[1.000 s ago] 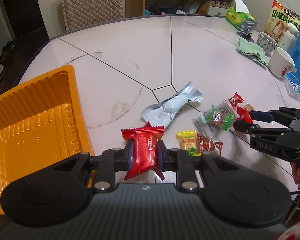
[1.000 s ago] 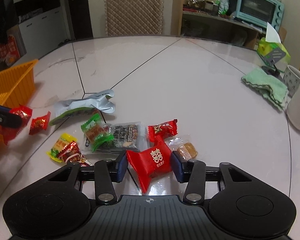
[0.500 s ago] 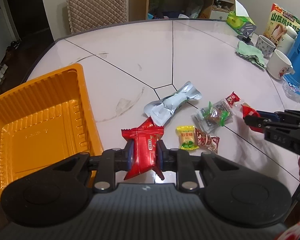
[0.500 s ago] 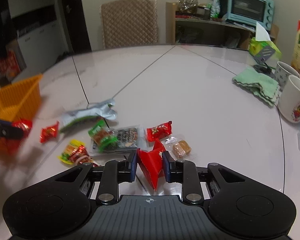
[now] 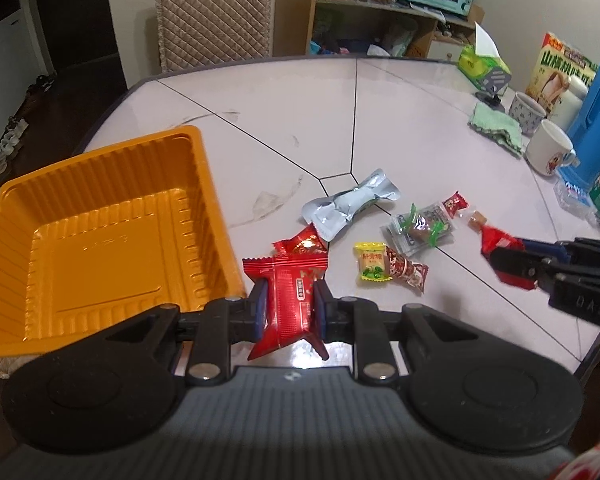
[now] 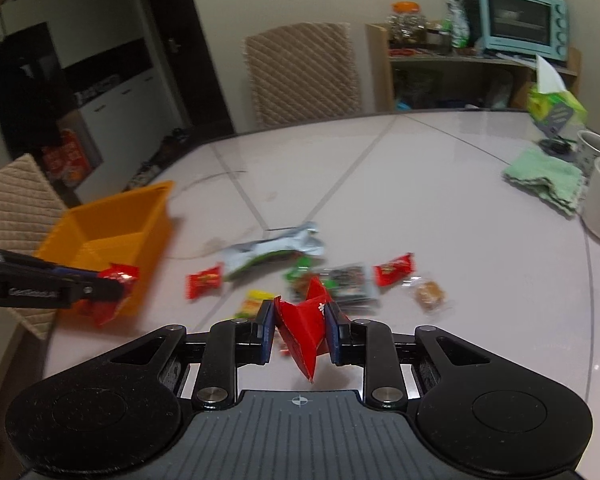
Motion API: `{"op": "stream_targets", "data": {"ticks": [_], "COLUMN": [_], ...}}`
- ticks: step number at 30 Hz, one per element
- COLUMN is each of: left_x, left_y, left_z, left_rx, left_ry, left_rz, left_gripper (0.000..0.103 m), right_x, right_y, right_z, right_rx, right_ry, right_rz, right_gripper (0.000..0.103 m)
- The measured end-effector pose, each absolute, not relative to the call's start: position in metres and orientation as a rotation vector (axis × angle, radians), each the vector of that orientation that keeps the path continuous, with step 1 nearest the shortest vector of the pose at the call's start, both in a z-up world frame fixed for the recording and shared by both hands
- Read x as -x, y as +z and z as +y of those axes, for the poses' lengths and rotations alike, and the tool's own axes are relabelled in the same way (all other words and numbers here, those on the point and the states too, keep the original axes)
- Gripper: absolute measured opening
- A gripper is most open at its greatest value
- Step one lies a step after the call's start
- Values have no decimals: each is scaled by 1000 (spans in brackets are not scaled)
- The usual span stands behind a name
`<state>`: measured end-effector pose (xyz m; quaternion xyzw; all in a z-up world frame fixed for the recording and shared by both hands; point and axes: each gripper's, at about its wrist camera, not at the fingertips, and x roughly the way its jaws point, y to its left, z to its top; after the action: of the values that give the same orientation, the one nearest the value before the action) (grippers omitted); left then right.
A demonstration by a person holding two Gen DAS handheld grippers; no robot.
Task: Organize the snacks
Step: 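Carry both red packets over the orange tray with both tools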
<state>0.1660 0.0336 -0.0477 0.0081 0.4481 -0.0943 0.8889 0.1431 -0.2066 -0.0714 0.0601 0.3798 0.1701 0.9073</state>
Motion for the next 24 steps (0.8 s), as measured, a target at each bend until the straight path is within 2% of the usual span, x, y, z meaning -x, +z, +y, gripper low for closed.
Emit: {"op": "stream_targets", "data": {"ticks": [13,24], "left_x": [-126,-128], "left_y": [-14,-4], "left_z": [95,165], "left_rx": [60,110], "left_ry": [-87,68], "left_rz": [865,834], "left_gripper": [21,21], "right_x": [-129,-162], "right_y": [-46,-44], "right_z": [-123,-43], "right_rx": [-107,-74], "right_ry": [616,782], "right_rz": [765,740], "right_gripper": [27,27]}}
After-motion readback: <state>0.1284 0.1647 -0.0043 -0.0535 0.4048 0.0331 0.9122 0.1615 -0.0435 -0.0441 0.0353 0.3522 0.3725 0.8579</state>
